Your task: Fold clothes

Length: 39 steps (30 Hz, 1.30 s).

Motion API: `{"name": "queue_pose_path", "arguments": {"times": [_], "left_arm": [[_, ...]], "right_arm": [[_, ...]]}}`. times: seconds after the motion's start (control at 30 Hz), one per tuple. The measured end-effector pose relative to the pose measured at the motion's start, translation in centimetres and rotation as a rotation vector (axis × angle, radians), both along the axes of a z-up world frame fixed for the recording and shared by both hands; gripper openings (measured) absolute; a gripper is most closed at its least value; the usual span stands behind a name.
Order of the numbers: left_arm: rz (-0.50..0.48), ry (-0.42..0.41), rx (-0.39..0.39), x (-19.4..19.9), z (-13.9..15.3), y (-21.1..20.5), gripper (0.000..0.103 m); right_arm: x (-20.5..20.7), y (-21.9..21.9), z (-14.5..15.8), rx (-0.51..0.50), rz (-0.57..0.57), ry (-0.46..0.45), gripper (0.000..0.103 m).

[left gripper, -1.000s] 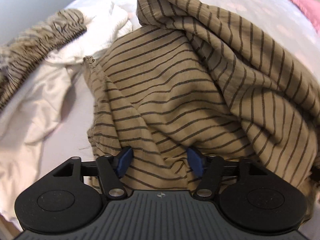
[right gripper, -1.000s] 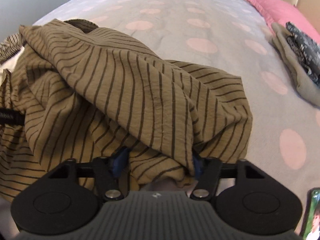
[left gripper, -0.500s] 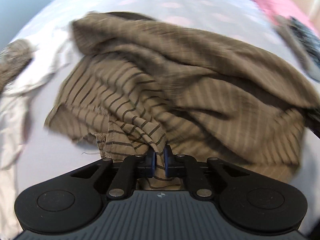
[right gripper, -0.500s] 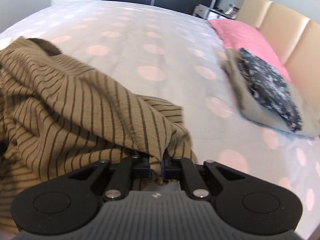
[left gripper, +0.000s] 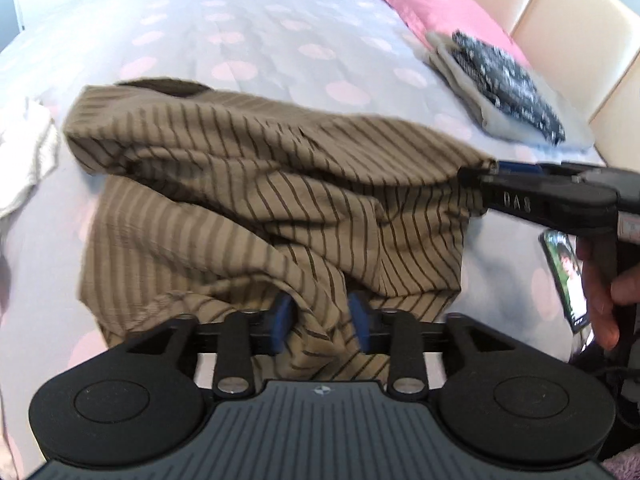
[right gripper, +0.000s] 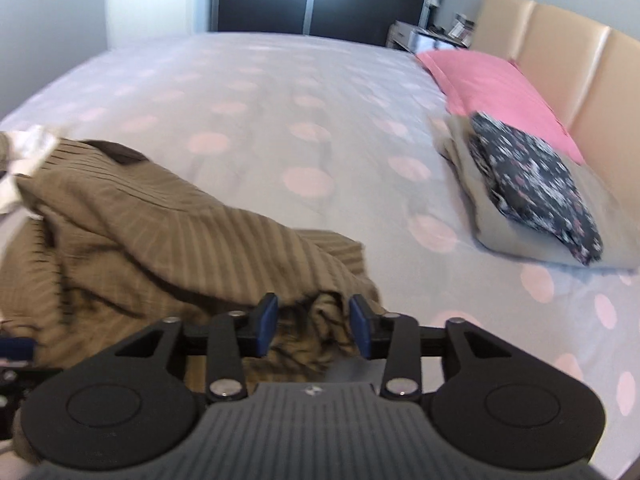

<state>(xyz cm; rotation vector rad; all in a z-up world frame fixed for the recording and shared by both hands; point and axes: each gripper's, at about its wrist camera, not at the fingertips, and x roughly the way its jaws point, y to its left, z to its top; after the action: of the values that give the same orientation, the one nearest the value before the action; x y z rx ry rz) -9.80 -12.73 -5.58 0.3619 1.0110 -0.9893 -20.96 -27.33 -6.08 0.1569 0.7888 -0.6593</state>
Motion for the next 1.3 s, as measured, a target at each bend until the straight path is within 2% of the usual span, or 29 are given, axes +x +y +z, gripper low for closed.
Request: {"name": "queue_pose_path", "arguments": {"times": [0.03, 0.1, 0.2, 0.37, 0.57, 0.7, 0.77, 0.8, 0.83, 0.87, 0.9, 0.93, 1.03, 1.13, 1.3], "left_arm": [[0.018, -0.013, -0.010, 0.3, 0.3, 0.4, 0.057], [0.060, -0.030, -0.022, 1.1, 0.6, 0.9, 0.059], [0.176, -0.038, -0.027, 3.0, 0.4, 1.7, 0.066], [0.352, -0.020, -0.014, 5.9, -0.8, 2.4, 0.068], [0.466, 0.003, -0.026, 8.5, -2.2, 2.6, 0.073], [0.486, 0.097, -0.049, 9.7, -4.2, 2.4, 0.073], [0.492, 0.112, -0.038, 10.1, -5.2, 2.0, 0.071], [0.492, 0.120, -0.034, 10.2, -5.5, 1.9, 0.064], [0.492, 0.128, -0.030, 10.3, -5.9, 1.8, 0.053], [0.484, 0.128, -0.023, 10.2, -6.1, 1.7, 0.047], [0.472, 0.126, -0.015, 10.0, -6.2, 1.5, 0.038], [0.461, 0.124, -0.007, 9.9, -6.3, 1.4, 0.030], [0.418, 0.092, 0.023, 8.5, -5.7, 0.9, 0.013], [0.348, 0.079, 0.053, 6.7, -4.7, 0.5, 0.005], [0.199, 0.089, 0.049, 2.5, -2.5, 0.7, 0.002]], "right_arm": [[0.2, 0.4, 0.1, 0.002, 0.029, -0.009, 0.052], [0.5, 1.3, 0.2, 0.016, 0.090, -0.024, 0.057], [1.1, 2.4, -0.1, 0.045, 0.180, -0.028, 0.068], [2.6, 4.9, -1.6, 0.069, 0.293, 0.003, 0.073], [5.1, 6.8, -3.2, 0.125, 0.362, 0.026, 0.077], [6.9, 7.3, -4.8, 0.126, 0.372, 0.066, 0.077], [7.5, 7.3, -5.7, 0.139, 0.368, 0.093, 0.070], [7.6, 7.2, -6.2, 0.147, 0.366, 0.105, 0.065], [7.6, 7.2, -6.5, 0.153, 0.365, 0.115, 0.053], [7.6, 7.2, -6.8, 0.156, 0.365, 0.124, 0.041], [7.5, 7.2, -7.0, 0.159, 0.365, 0.131, 0.035], [7.4, 7.2, -7.1, 0.161, 0.363, 0.137, 0.023], [6.9, 7.2, -6.5, 0.161, 0.361, 0.151, 0.008], [6.0, 7.4, -5.2, 0.145, 0.366, 0.170, 0.005], [3.1, 6.7, -2.5, 0.130, 0.318, 0.192, 0.004]]}}
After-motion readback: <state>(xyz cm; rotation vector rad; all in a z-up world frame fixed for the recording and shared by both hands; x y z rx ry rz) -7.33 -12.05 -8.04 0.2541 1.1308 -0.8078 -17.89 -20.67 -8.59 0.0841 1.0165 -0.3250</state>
